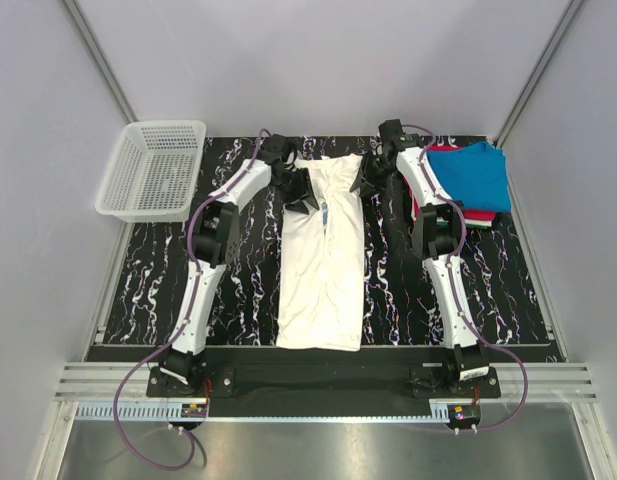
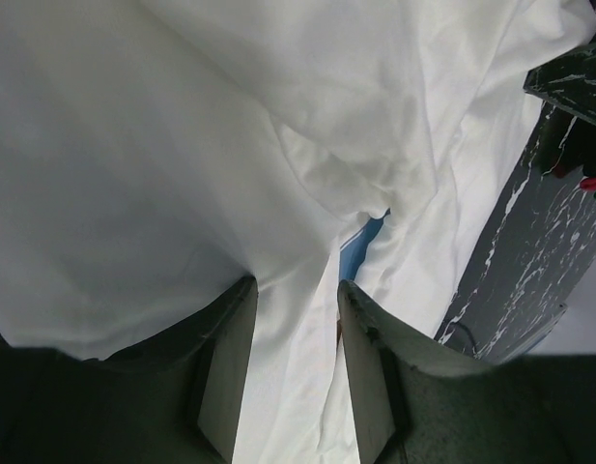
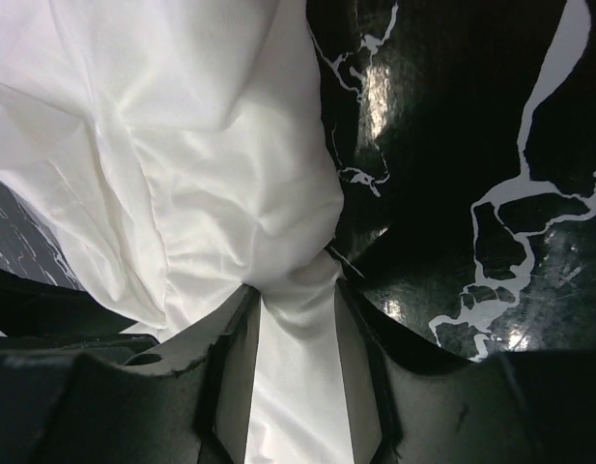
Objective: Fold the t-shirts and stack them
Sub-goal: Fold the tshirt
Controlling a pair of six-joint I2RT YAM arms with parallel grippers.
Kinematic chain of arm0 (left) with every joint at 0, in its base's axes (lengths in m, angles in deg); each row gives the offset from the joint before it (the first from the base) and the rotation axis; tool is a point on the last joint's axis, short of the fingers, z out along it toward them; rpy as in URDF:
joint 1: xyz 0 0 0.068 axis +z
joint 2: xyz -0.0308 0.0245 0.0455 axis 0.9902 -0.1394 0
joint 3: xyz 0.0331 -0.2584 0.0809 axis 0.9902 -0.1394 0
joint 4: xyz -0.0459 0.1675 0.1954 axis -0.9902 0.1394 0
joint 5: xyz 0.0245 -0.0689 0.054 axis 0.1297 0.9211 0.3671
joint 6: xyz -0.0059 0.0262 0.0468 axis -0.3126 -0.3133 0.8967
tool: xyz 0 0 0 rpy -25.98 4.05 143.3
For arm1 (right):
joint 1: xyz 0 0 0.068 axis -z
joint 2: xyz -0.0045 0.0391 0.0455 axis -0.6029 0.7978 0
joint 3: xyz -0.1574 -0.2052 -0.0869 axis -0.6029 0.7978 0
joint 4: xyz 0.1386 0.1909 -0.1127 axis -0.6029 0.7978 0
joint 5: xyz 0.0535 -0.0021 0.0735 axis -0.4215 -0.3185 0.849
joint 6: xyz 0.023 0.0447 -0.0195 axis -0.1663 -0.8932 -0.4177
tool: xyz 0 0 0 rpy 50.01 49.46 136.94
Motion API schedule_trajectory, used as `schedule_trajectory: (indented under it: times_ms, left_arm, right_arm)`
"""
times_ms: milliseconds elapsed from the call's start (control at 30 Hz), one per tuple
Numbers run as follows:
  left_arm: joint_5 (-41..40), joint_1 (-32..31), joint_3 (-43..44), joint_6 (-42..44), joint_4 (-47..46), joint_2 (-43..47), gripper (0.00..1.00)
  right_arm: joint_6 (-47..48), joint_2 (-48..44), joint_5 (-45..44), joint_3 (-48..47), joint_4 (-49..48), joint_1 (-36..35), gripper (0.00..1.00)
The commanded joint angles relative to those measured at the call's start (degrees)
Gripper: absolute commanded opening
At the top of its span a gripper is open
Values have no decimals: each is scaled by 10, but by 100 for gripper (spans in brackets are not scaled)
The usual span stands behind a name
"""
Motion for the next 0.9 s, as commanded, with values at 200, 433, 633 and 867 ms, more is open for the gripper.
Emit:
schedule_trajectory:
  times_ms: [200,433,633,867]
  left_arm:
    - [2,25,45,-11,-27,-51,47]
    - [13,34,54,-17,-38,-54,47]
    - [49,34,35,-11,-51,-24,50]
    - [165,34,-59,-18,-111,106,53]
  right_arm:
    - [1,35,-14,-23,-36,8,46]
    - [2,26,-3,-35,-67,8,50]
    - [14,-42,5,-12,-72,9,51]
    - [32,-174,34,29,-72,10,51]
